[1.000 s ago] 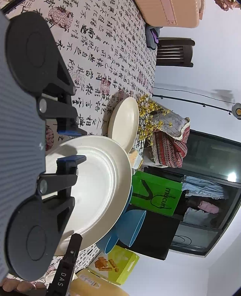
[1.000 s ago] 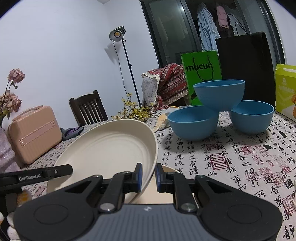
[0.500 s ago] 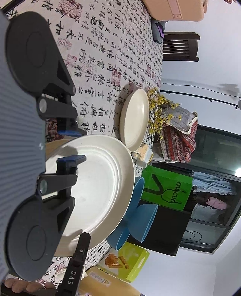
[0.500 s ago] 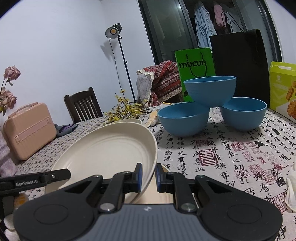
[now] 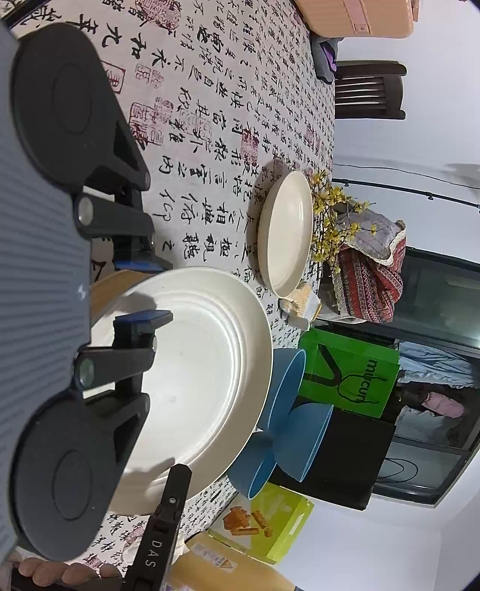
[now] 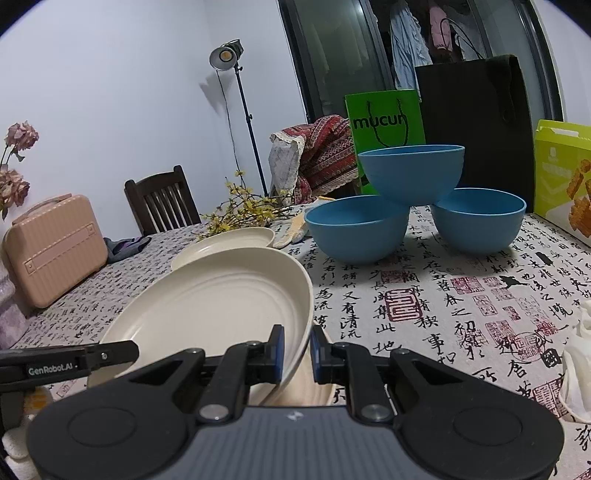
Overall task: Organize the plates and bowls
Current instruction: 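Bring the cream plate with both grippers beside the stacked blue bowls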
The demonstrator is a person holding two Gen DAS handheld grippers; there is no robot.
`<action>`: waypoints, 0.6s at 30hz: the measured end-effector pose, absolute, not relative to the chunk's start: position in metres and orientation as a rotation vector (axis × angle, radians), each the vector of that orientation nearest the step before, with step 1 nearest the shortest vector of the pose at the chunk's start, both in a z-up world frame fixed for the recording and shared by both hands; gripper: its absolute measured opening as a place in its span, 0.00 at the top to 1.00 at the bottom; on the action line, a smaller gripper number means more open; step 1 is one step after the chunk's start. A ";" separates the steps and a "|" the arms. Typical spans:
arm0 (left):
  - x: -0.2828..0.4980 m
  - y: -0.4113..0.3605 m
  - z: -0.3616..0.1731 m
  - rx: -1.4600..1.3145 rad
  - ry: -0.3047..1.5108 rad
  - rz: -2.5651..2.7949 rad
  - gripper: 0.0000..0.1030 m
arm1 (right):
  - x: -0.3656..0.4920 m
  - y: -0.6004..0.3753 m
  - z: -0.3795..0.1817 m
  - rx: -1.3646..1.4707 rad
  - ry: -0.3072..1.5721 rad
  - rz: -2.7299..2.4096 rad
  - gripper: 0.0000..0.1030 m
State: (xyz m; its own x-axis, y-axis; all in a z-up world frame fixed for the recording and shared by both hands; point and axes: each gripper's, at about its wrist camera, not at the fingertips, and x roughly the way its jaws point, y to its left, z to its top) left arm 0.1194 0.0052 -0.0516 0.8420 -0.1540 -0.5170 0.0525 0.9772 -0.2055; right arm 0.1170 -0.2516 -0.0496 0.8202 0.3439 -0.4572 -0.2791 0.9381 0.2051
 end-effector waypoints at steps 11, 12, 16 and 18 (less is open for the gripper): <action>0.118 -0.007 -0.056 -0.129 0.573 -0.101 0.79 | 0.117 -0.254 -0.059 0.097 0.532 0.322 0.86; 0.117 -0.008 -0.056 -0.123 0.573 -0.099 0.79 | 0.117 -0.254 -0.060 0.089 0.533 0.320 0.86; 0.117 -0.012 -0.056 -0.100 0.573 -0.091 0.79 | 0.118 -0.252 -0.063 0.068 0.534 0.316 0.85; 0.116 -0.014 -0.056 -0.080 0.571 -0.086 0.78 | 0.117 -0.251 -0.063 0.057 0.530 0.315 0.85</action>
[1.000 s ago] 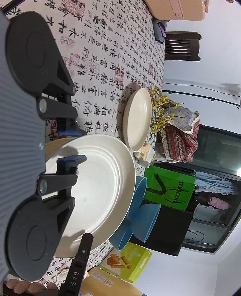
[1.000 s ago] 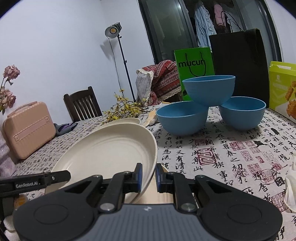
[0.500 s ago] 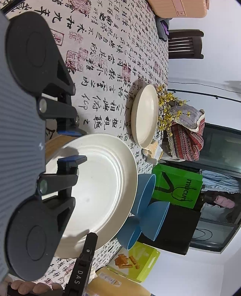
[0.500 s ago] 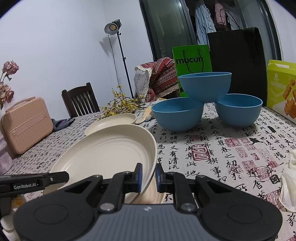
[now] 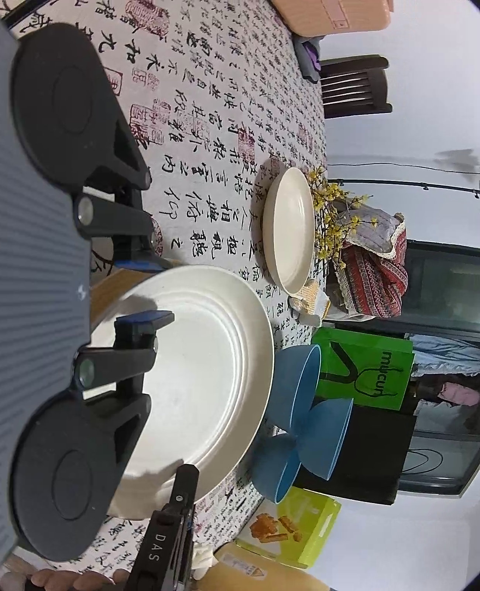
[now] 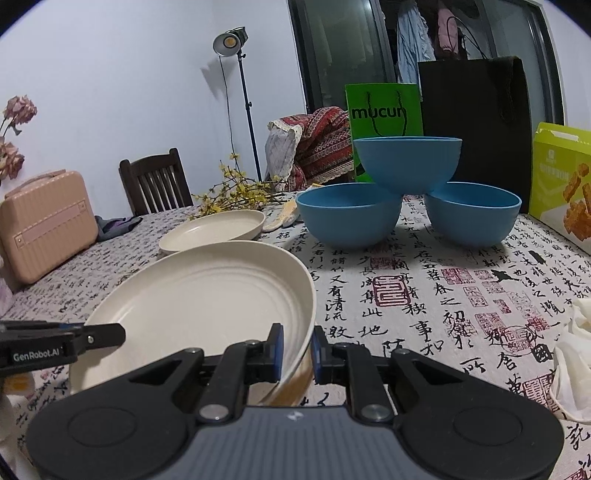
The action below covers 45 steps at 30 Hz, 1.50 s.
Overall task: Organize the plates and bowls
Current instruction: 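Bring the cream plate with both grippers beside the stacked blue bowls, then lower the cream plate onto the table and open both grippers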
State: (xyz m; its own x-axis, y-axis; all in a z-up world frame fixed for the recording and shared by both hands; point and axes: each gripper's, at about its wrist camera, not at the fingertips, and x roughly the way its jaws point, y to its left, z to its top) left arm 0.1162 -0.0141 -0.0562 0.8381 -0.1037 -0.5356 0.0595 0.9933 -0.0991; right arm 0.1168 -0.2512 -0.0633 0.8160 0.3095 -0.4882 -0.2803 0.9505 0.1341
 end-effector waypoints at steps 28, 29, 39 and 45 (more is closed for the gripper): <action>0.115 -0.034 -0.062 0.084 0.571 -0.040 0.68 | 0.109 -0.230 -0.069 -0.144 0.490 0.274 0.81; 0.115 -0.033 -0.062 0.075 0.570 -0.042 0.65 | 0.110 -0.230 -0.070 -0.144 0.496 0.271 0.80; 0.107 0.009 -0.054 -0.135 0.459 -0.075 0.05 | 0.113 -0.250 -0.064 0.021 0.436 0.342 0.26; 0.107 0.041 -0.047 -0.188 0.402 -0.032 0.00 | 0.122 -0.247 -0.065 0.082 0.406 0.403 0.00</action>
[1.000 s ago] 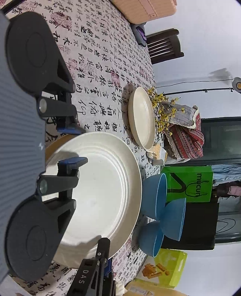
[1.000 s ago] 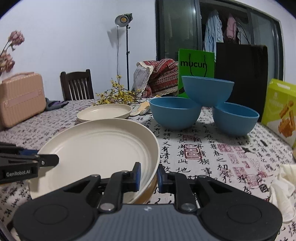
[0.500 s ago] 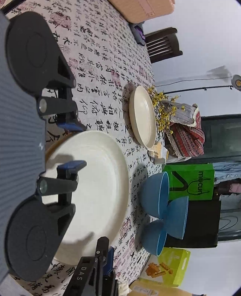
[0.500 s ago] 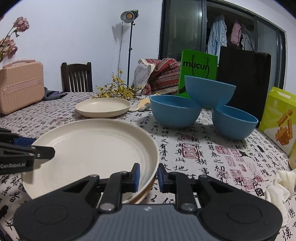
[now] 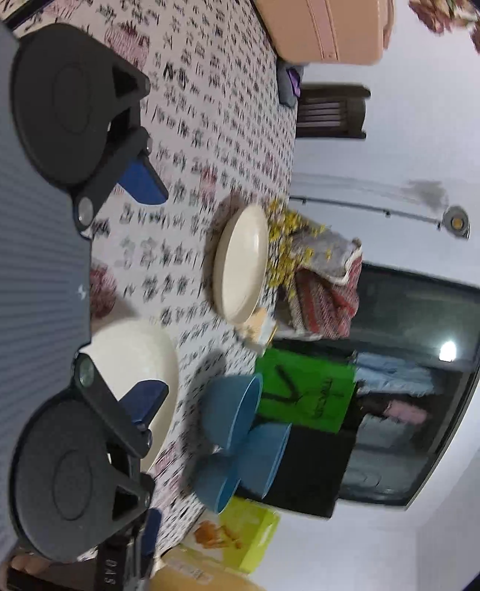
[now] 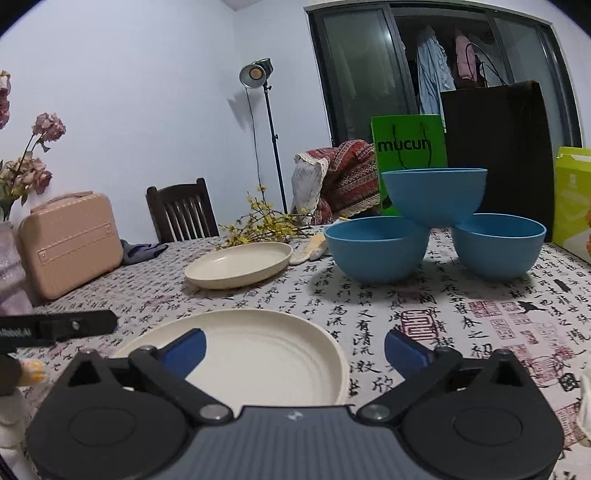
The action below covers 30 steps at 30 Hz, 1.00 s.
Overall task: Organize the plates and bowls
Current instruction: 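Lower the cream plate onto the table and open both grippers, then move both open grippers back toward the last cream plate by the flowers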
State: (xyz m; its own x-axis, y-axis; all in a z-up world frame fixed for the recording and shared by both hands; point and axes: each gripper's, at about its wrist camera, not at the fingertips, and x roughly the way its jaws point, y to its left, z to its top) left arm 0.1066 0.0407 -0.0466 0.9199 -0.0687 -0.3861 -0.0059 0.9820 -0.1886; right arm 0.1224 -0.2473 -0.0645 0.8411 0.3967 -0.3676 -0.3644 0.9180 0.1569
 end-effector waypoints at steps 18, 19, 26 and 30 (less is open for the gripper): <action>0.114 0.088 -0.061 -0.204 0.336 0.075 0.00 | 0.123 -0.263 -0.077 0.230 0.349 0.344 0.00; 0.112 0.084 -0.061 -0.188 0.329 0.080 0.00 | 0.123 -0.263 -0.077 0.230 0.352 0.340 0.00; 0.109 0.074 -0.062 -0.134 0.321 0.103 0.00 | 0.127 -0.263 -0.079 0.235 0.365 0.316 0.00; 0.112 0.077 -0.062 -0.146 0.337 0.099 0.00 | 0.130 -0.263 -0.080 0.237 0.382 0.310 0.00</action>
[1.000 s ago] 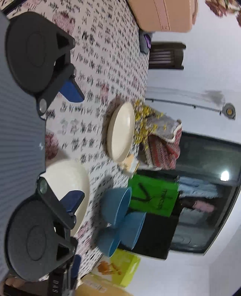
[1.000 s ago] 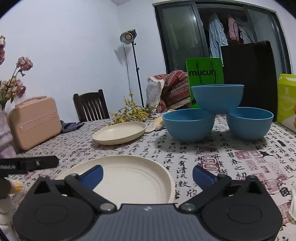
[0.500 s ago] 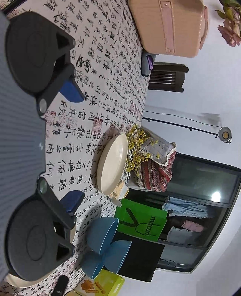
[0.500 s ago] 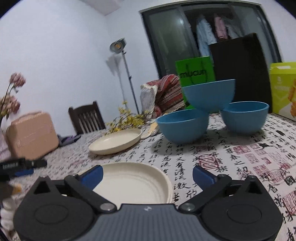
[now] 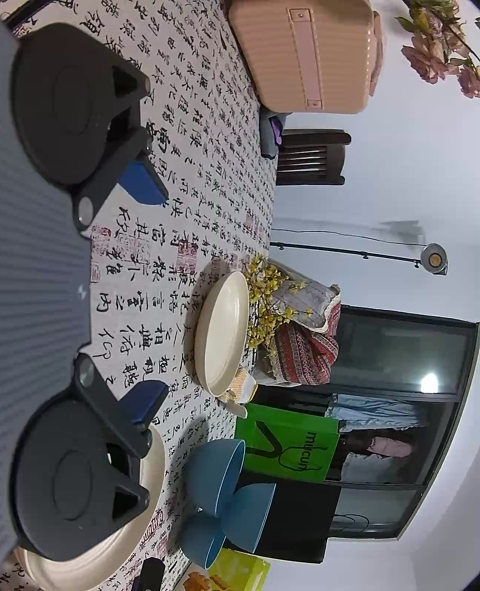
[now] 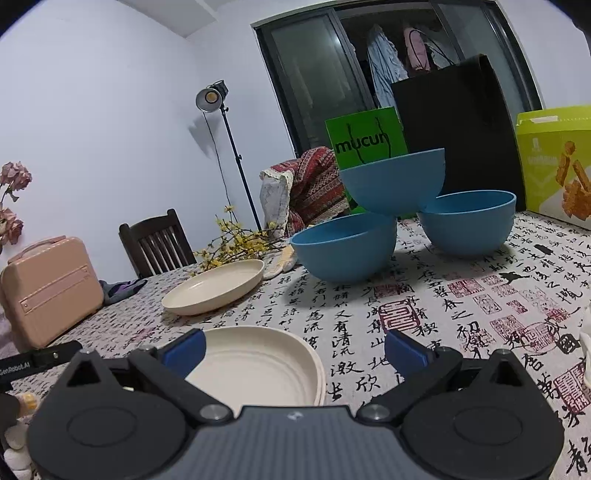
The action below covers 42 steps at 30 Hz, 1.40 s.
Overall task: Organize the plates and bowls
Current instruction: 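Move both open grippers back toward the last cream plate by the flowers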
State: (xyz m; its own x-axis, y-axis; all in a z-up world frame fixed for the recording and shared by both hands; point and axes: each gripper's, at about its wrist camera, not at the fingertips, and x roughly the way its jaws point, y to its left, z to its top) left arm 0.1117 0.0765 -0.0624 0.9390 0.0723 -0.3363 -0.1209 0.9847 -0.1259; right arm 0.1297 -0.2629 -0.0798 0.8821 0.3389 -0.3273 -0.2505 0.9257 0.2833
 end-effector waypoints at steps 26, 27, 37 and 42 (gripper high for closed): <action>0.118 0.096 -0.024 -0.175 0.345 0.071 0.00 | 0.139 -0.258 -0.062 0.230 0.432 0.316 0.00; 0.120 0.100 -0.017 -0.183 0.342 0.069 0.00 | 0.141 -0.257 -0.054 0.228 0.430 0.315 0.00; 0.143 0.131 0.028 -0.249 0.319 0.067 0.00 | 0.173 -0.229 0.002 0.191 0.415 0.417 0.00; 0.158 0.141 0.035 -0.264 0.319 0.075 0.00 | 0.192 -0.200 0.018 0.152 0.453 0.456 0.00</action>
State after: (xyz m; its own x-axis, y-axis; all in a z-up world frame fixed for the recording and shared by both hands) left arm 0.1579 0.1413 0.0348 0.9469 0.0316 -0.3199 -0.1147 0.9628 -0.2445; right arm 0.1922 -0.1999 0.0178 0.8008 0.4570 -0.3872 -0.3907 0.8885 0.2407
